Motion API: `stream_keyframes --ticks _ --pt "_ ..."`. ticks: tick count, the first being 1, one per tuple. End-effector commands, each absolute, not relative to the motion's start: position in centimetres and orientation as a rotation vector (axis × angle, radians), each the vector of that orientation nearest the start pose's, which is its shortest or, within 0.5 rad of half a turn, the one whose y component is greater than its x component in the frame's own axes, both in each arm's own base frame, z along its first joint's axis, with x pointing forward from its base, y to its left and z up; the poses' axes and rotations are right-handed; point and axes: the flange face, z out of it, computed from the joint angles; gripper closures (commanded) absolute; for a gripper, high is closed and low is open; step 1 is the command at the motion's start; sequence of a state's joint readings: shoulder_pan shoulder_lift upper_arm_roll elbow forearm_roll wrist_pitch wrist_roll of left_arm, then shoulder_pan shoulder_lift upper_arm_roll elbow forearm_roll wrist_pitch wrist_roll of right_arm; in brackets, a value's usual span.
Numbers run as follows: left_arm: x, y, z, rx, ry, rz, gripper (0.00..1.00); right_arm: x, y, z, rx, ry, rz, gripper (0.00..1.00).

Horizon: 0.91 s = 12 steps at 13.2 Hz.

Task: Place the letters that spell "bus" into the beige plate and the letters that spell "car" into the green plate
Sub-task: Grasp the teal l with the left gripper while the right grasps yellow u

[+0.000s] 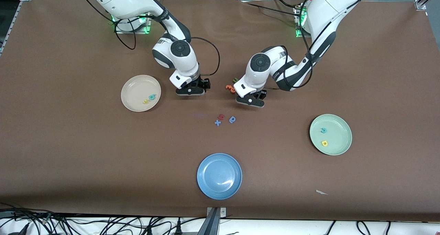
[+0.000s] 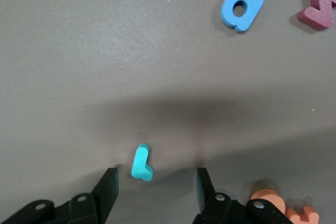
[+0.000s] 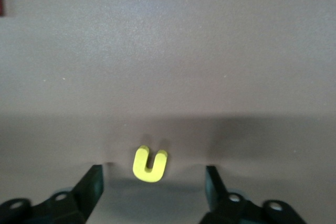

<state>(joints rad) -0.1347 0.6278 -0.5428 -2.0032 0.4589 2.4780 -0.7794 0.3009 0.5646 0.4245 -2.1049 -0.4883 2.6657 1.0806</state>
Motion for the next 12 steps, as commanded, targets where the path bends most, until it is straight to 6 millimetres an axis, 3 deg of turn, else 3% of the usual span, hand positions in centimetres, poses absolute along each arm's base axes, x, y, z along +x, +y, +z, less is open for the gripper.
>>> stream_keyframes --ticks 1,5,8,12 --pt "47.2 -37.1 17.7 -3.142 0.292 0.032 0.36 42.7 39.8 16.8 -3.094 -0.040 -0.126 0.32" --pt "47.0 -37.2 17.2 -3.141 0.289 0.049 0.49 42.7 39.9 16.8 -3.095 -0.049 -0.129 0.39" --pt "47.0 -37.1 17.0 -3.140 0.285 0.053 0.65 42.7 39.9 16.8 -3.097 -0.059 -0.134 0.47" --pt "47.1 -36.8 16.7 -3.139 0.278 0.060 0.77 42.8 39.8 16.8 -3.098 -0.058 -0.135 0.70"
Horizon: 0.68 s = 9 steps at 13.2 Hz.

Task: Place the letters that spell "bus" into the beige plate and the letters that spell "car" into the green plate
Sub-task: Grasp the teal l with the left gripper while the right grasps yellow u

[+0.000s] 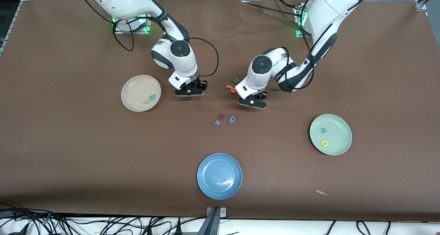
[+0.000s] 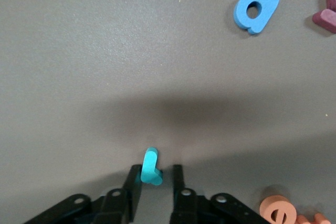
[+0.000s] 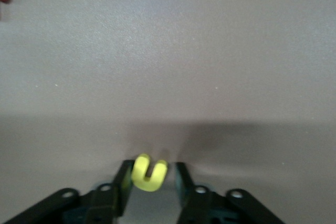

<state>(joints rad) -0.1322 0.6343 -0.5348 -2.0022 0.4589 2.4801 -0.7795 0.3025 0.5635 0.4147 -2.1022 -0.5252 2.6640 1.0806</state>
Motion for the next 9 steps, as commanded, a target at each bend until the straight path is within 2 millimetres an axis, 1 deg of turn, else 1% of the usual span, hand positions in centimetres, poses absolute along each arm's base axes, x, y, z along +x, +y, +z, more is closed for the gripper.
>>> stream_keyframes --ticks 1,3,4,5,6,7,8,9 --pt "47.3 -36.5 16.6 -3.138 0.272 0.061 0.78 42.8 39.8 16.8 -3.098 -0.057 -0.135 0.76" --pt "47.5 -36.2 16.5 -3.135 0.275 0.060 0.83 42.8 39.6 16.7 -3.103 -0.058 -0.136 0.87" --pt "47.6 -36.1 16.5 -3.134 0.275 0.060 0.84 42.9 39.5 16.8 -3.108 -0.059 -0.138 0.89" --pt "47.6 -36.1 16.5 -3.134 0.278 0.060 0.87 43.0 39.4 17.0 -3.108 -0.064 -0.146 0.91" --pt "47.9 -35.9 16.7 -3.136 0.267 0.051 0.87 43.0 39.4 17.2 -3.109 -0.069 -0.150 0.91" --pt "48.2 -35.7 17.2 -3.134 0.264 0.042 0.90 43.3 39.3 18.2 -3.105 -0.093 -0.178 0.91" --pt "49.4 -35.0 17.8 -3.136 0.238 0.023 0.91 43.9 38.5 19.5 -3.113 -0.094 -0.208 0.91" --pt "50.2 -34.3 18.7 -3.128 0.257 0.010 0.91 44.8 36.3 20.6 -3.151 -0.118 -0.216 0.91"
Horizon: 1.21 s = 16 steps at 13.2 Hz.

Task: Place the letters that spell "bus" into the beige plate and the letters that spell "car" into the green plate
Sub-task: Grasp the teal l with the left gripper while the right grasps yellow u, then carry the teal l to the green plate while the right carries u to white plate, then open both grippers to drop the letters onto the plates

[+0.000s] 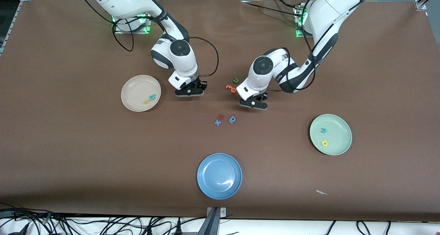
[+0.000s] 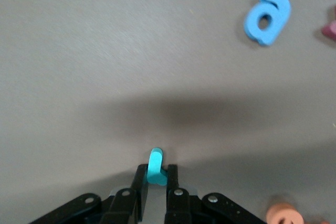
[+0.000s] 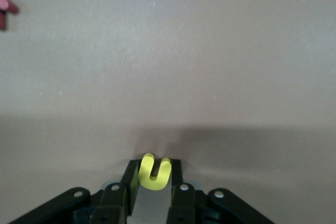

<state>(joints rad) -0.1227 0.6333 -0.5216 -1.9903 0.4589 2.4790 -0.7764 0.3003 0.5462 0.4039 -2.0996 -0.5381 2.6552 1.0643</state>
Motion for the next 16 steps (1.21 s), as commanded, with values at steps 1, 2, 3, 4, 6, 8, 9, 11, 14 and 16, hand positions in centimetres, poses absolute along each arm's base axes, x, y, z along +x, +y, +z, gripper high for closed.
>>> stream_keyframes --ticks 1,2,3,4,6,8,9,11,14,16 --pt "51.3 -33.0 19.4 -3.130 0.242 -0.009 0.91 45.6 34.2 21.7 -3.178 -0.176 -0.224 0.91" --pt "52.6 -32.0 20.3 -3.134 0.215 -0.038 0.91 46.1 32.2 22.5 -3.192 -0.229 -0.230 0.91" --pt "53.5 -30.9 21.0 -3.131 0.225 -0.053 0.91 46.3 30.5 23.3 -3.200 -0.291 -0.240 0.91" --pt "55.1 -28.8 21.8 -3.123 0.232 -0.066 0.91 46.5 29.4 23.9 -3.200 -0.335 -0.238 0.91" --pt "57.7 -25.2 23.1 -3.105 0.263 -0.071 0.95 46.8 26.2 24.5 -3.202 -0.437 -0.215 0.90" --pt "59.9 -22.1 24.4 -3.077 0.313 -0.057 0.96 46.0 23.8 23.9 -3.216 -0.475 -0.166 0.88" --pt "60.8 -20.1 24.7 -3.065 0.321 -0.043 0.97 45.5 23.0 23.4 -3.221 -0.484 -0.142 0.81" --pt "62.3 -15.2 25.0 -3.048 0.335 -0.016 0.98 44.6 21.2 22.2 -3.231 -0.519 -0.078 0.74" --pt "63.7 -7.6 25.5 -3.052 0.212 -0.015 0.98 44.5 21.0 22.1 -3.235 -0.512 -0.073 0.00" --pt "64.2 -3.6 25.6 -3.057 0.114 -0.015 0.94 44.6 20.9 22.4 -3.242 -0.516 -0.077 0.00"
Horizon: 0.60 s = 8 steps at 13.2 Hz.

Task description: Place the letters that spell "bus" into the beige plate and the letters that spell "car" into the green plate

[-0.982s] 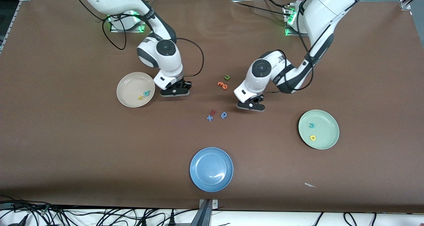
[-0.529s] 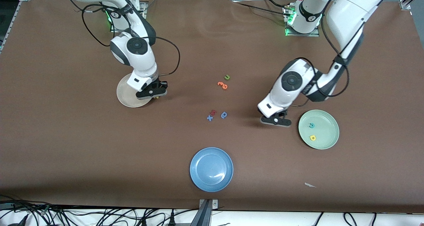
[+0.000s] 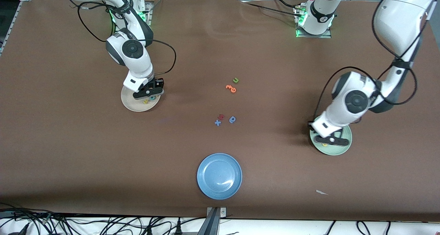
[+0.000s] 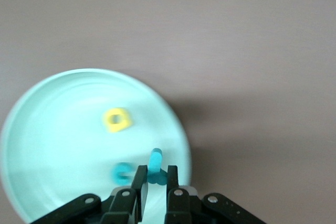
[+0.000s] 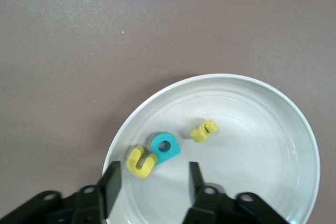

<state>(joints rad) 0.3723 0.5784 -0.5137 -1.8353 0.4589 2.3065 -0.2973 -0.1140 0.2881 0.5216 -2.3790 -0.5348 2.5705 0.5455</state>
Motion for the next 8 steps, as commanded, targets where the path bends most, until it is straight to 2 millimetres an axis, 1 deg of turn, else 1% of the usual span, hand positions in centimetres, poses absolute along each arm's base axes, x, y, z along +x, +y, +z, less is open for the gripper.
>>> stream_keyframes --ticks 1,2,3,4,5,7,8 --pt "64.2 -2.4 25.5 -3.056 0.085 -0.011 0.60 44.6 20.8 22.8 -3.257 -0.514 -0.075 0.00" --pt "64.2 -1.8 25.5 -3.055 0.075 -0.013 0.01 44.7 20.6 23.5 -3.276 -0.507 -0.075 0.00" --pt "64.2 -1.5 26.0 -3.046 0.070 -0.007 0.00 45.0 20.4 24.3 -3.289 -0.449 -0.060 0.00" --pt "64.1 -1.4 26.2 -3.036 0.066 0.018 0.00 45.3 20.4 25.5 -3.280 -0.338 -0.044 0.00" --pt "64.5 -0.9 27.1 -3.026 0.060 0.011 0.00 46.0 20.6 27.0 -3.257 -0.234 -0.040 0.00" --pt "65.2 1.1 29.2 -3.003 0.101 0.047 0.00 48.1 20.9 30.7 -3.272 -0.134 -0.002 0.00" --pt "65.2 1.7 29.8 -2.994 0.103 0.087 0.00 49.6 21.0 33.3 -3.296 -0.108 0.040 0.00"
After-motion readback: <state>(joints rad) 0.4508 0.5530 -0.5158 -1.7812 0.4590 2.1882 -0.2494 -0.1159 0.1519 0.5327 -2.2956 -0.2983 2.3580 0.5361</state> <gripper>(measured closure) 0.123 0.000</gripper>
